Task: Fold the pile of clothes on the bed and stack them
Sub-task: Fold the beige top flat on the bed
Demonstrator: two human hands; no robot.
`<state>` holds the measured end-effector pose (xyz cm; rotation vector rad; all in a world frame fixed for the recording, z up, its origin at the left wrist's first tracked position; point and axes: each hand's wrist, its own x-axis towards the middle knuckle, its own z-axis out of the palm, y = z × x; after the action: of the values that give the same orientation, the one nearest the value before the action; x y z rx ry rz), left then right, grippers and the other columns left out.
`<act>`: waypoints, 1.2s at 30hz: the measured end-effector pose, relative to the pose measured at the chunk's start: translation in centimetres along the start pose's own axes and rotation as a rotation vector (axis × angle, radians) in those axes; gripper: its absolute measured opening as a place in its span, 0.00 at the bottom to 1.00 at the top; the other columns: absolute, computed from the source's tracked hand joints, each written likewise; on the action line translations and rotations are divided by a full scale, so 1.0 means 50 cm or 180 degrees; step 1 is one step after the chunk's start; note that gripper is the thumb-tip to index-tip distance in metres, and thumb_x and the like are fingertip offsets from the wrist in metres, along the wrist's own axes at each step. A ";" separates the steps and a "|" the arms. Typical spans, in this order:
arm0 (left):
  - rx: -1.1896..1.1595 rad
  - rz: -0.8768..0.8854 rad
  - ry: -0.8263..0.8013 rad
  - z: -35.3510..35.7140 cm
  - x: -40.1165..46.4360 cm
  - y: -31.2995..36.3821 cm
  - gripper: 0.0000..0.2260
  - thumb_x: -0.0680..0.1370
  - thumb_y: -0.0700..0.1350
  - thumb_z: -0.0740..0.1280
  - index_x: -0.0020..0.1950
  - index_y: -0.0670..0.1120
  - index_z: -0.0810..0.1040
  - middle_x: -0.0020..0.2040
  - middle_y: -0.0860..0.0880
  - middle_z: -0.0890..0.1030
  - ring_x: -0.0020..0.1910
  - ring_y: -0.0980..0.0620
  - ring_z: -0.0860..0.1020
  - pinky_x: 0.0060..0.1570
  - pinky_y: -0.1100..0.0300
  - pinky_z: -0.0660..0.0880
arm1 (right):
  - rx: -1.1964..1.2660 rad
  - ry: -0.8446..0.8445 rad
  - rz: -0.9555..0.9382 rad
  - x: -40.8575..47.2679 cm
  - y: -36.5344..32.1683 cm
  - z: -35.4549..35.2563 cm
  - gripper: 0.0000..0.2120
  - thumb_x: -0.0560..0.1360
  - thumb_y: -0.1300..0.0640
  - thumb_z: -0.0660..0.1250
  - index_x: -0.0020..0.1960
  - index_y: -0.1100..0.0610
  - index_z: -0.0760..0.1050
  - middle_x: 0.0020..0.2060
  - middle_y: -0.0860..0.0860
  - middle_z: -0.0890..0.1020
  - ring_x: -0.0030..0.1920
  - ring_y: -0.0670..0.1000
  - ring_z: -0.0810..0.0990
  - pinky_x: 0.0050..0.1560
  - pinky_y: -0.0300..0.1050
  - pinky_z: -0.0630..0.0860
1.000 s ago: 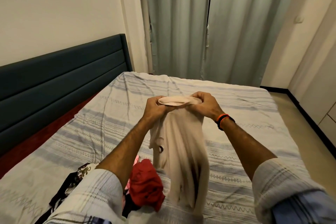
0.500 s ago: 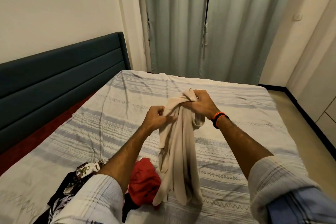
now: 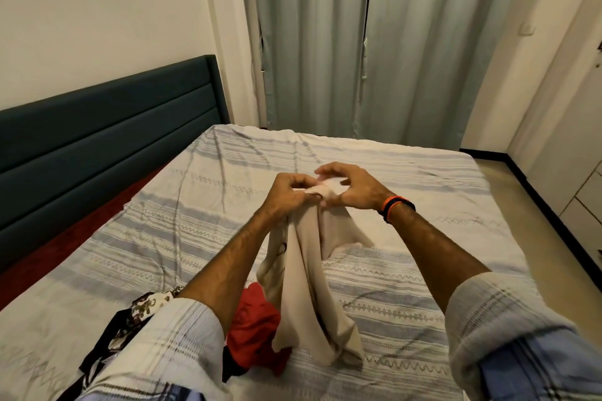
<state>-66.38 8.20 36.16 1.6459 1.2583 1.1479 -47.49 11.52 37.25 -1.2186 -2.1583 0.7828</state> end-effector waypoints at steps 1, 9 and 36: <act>0.0037 0.0022 -0.0028 0.002 0.001 0.006 0.09 0.69 0.33 0.75 0.48 0.38 0.84 0.40 0.49 0.83 0.35 0.64 0.80 0.38 0.70 0.75 | 0.0094 -0.0100 0.0063 0.004 -0.005 0.006 0.27 0.63 0.54 0.82 0.60 0.50 0.79 0.51 0.46 0.84 0.55 0.47 0.80 0.56 0.38 0.74; 0.0832 -0.0747 -0.0878 -0.042 -0.014 -0.036 0.16 0.63 0.41 0.83 0.46 0.42 0.82 0.39 0.47 0.83 0.36 0.51 0.80 0.37 0.57 0.77 | 0.0339 -0.0069 -0.0072 0.008 -0.012 -0.004 0.04 0.70 0.56 0.78 0.43 0.55 0.85 0.37 0.48 0.85 0.38 0.44 0.80 0.45 0.43 0.78; -0.0130 -0.0256 0.0120 -0.013 0.000 -0.036 0.23 0.69 0.46 0.79 0.58 0.40 0.75 0.48 0.46 0.81 0.44 0.54 0.80 0.41 0.62 0.78 | -0.0192 0.0048 -0.0020 0.005 -0.024 0.036 0.03 0.75 0.55 0.72 0.44 0.54 0.82 0.38 0.50 0.83 0.40 0.50 0.79 0.43 0.46 0.76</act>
<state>-67.53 8.67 34.69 1.5365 1.3045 1.1527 -49.53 10.86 36.90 -1.2432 -2.1869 0.7084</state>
